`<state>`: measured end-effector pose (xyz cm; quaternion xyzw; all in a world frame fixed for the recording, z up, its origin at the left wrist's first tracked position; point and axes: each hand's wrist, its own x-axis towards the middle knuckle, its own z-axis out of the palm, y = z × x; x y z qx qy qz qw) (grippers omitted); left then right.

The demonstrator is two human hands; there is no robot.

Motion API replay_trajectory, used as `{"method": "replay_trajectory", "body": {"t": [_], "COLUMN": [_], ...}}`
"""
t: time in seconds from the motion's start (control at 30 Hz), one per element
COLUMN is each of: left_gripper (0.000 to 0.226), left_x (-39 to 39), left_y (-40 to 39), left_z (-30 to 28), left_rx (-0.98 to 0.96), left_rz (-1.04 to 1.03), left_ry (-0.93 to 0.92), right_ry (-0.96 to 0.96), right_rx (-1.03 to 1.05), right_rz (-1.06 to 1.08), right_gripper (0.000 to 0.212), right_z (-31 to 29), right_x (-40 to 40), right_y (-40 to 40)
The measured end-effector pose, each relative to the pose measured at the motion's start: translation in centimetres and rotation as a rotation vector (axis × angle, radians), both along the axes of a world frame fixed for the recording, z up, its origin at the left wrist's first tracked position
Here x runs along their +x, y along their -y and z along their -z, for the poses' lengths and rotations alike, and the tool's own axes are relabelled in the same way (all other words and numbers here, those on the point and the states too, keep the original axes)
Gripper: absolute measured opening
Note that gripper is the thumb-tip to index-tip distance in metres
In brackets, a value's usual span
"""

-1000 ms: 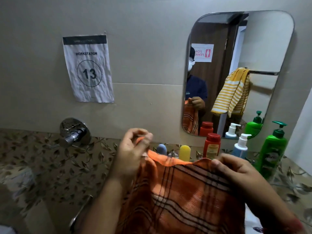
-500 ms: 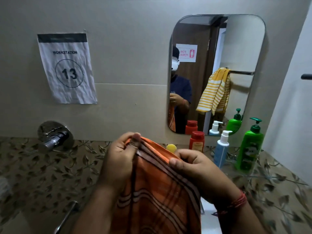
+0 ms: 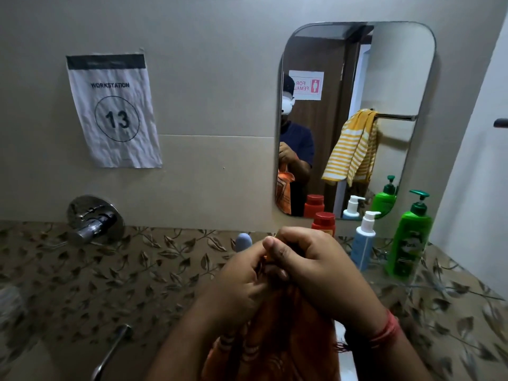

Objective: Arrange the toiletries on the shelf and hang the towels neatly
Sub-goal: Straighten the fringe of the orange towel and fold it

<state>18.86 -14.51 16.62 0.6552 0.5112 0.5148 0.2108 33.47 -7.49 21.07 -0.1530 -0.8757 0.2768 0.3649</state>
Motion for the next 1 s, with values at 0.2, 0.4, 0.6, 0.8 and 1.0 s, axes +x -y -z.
{"method": "replay_trajectory", "body": {"t": [0.2, 0.4, 0.6, 0.8, 1.0], "left_gripper": [0.021, 0.031, 0.007, 0.044, 0.019], "left_x": [-0.3, -5.8, -6.5, -0.8, -1.3], "left_y": [0.6, 1.0, 1.2, 1.2, 1.5], "left_z": [-0.3, -0.4, 0.1, 0.4, 0.2], "left_rx": [0.203, 0.398, 0.336, -0.003, 0.113], "left_rz": [-0.093, -0.525, -0.68, 0.031, -0.121], "left_ry": [0.165, 0.668, 0.314, 0.075, -0.044], "right_ry": [-0.031, 0.035, 0.028, 0.11, 0.054], "right_rx": [-0.15, -0.452, -0.426, -0.089, -0.272], "right_rz": [-0.035, -0.209, -0.125, -0.052, -0.054], "right_gripper": [0.046, 0.028, 0.034, 0.031, 0.038], "right_z": [1.3, 3.6, 3.0, 0.9, 1.8], "right_x": [0.2, 1.4, 2.0, 0.0, 0.4], "right_y": [-1.0, -1.5, -1.9, 0.1, -0.2]}}
